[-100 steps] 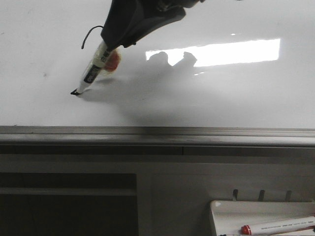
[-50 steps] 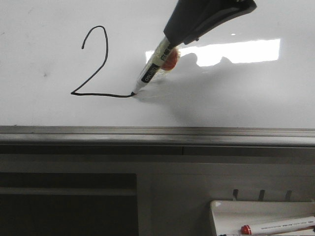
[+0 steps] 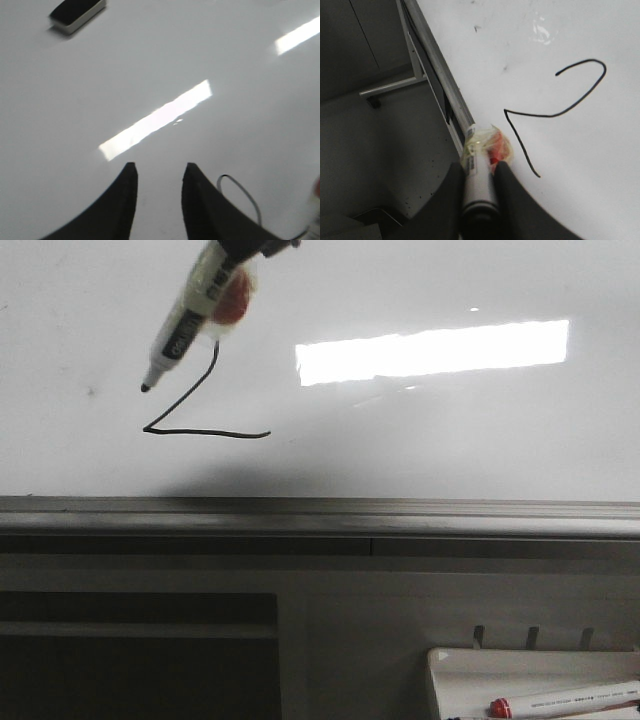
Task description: Write number 2 on whiteboard
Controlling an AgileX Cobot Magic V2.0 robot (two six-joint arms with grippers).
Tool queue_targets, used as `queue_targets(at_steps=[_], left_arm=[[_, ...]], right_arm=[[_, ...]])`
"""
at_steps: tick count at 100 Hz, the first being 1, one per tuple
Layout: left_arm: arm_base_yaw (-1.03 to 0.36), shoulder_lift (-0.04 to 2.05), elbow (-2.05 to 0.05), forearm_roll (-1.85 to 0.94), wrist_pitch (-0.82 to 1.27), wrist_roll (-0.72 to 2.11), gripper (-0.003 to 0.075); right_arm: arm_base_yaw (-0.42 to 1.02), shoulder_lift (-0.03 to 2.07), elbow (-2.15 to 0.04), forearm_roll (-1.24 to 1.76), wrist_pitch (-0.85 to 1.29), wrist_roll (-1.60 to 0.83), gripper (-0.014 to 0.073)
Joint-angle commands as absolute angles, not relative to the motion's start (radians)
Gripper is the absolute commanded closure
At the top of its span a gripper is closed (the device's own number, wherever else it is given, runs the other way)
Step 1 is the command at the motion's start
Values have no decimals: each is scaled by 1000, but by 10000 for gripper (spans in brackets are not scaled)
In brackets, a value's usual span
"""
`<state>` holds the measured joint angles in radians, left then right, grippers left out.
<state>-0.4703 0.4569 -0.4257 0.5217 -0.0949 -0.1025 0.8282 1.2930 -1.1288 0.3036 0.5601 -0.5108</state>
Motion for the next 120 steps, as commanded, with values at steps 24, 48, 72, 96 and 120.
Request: queue_targets(at_steps=[24, 48, 72, 96, 120], left_arm=[[-753, 610, -416, 583, -68, -105, 366], [-750, 736, -416, 643, -51, -105, 366], [-749, 821, -416, 676, -66, -105, 368], [-749, 821, -416, 674, -82, -105, 488], [-749, 821, -416, 673, -82, -105, 625]], right_arm=[[899, 1286, -1223, 306, 531, -523, 643], [953, 1288, -1223, 306, 524, -523, 643], [974, 1291, -1223, 316, 517, -523, 643], [974, 1316, -1223, 317, 533, -523, 643], [974, 1331, -1223, 317, 525, -523, 643]])
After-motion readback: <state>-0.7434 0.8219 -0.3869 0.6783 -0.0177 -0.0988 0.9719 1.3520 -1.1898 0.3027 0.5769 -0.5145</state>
